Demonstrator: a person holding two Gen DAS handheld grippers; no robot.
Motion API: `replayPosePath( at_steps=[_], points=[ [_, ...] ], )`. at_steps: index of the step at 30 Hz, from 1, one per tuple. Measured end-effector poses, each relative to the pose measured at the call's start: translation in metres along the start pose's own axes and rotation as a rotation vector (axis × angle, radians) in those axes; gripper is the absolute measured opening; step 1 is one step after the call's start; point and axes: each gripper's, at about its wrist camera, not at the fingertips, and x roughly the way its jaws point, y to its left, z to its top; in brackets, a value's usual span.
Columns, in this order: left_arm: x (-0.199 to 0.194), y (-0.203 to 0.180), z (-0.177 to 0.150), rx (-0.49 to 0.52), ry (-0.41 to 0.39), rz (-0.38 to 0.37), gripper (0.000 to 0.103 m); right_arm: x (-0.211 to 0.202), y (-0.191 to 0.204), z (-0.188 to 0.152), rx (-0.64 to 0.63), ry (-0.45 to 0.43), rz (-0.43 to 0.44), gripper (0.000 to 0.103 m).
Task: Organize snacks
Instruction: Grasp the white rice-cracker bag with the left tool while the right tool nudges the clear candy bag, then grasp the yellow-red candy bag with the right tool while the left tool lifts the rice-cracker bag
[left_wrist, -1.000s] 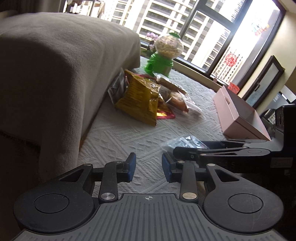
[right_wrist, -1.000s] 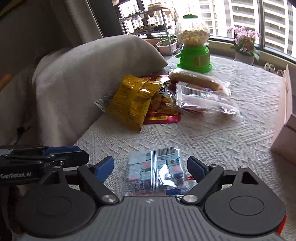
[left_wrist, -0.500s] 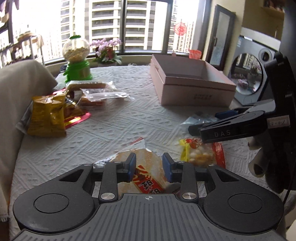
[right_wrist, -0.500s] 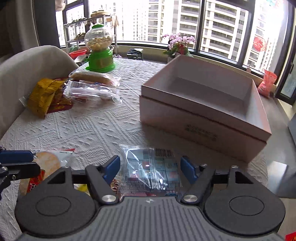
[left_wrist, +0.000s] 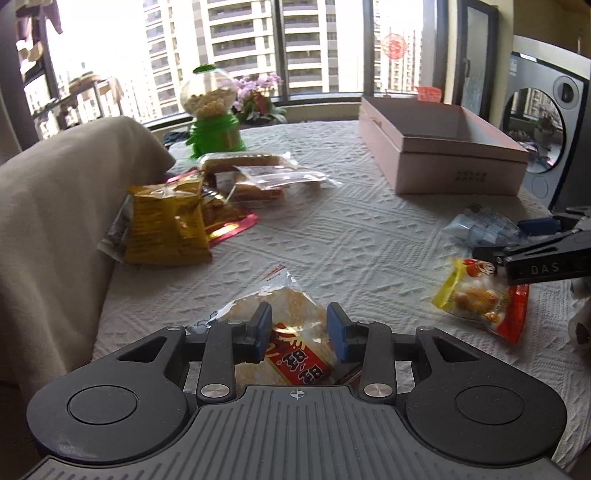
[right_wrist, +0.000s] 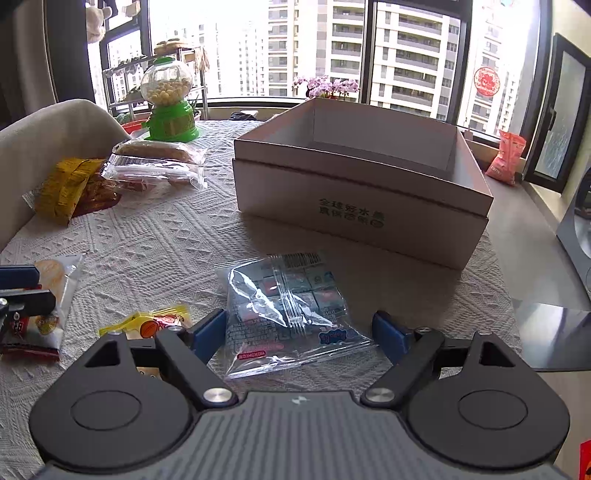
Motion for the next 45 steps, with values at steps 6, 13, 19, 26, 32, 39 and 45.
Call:
replayPosePath(
  at_steps=[6,13,19,26,32,39,45],
  points=[
    [0.001,0.057,0.003,-0.285,0.018,-0.107,0.036,-0.004,0.012,0.004,0.038,0.041,0.071,0.087],
    [0.004,0.059,0.005,-0.309,0.032,-0.136,0.036,-0.001,0.054,0.002,-0.055,0.042,0.108,0.087],
    [0.006,0.059,0.005,-0.312,0.032,-0.15,0.036,-0.001,0.063,0.001,-0.08,0.034,0.102,0.088],
    [0.009,0.059,0.006,-0.313,0.031,-0.165,0.036,-0.001,0.06,-0.001,-0.08,0.024,0.103,0.09],
    [-0.012,0.075,0.005,-0.356,-0.011,-0.159,0.036,-0.001,0.058,-0.004,-0.077,0.008,0.106,0.093],
    [-0.009,0.106,-0.013,-0.491,0.059,-0.153,0.036,-0.003,0.058,-0.005,-0.075,0.002,0.113,0.093],
    [0.022,0.086,-0.007,-0.463,0.079,-0.259,0.039,-0.019,0.07,0.012,-0.049,-0.054,0.221,0.093]
  ],
)
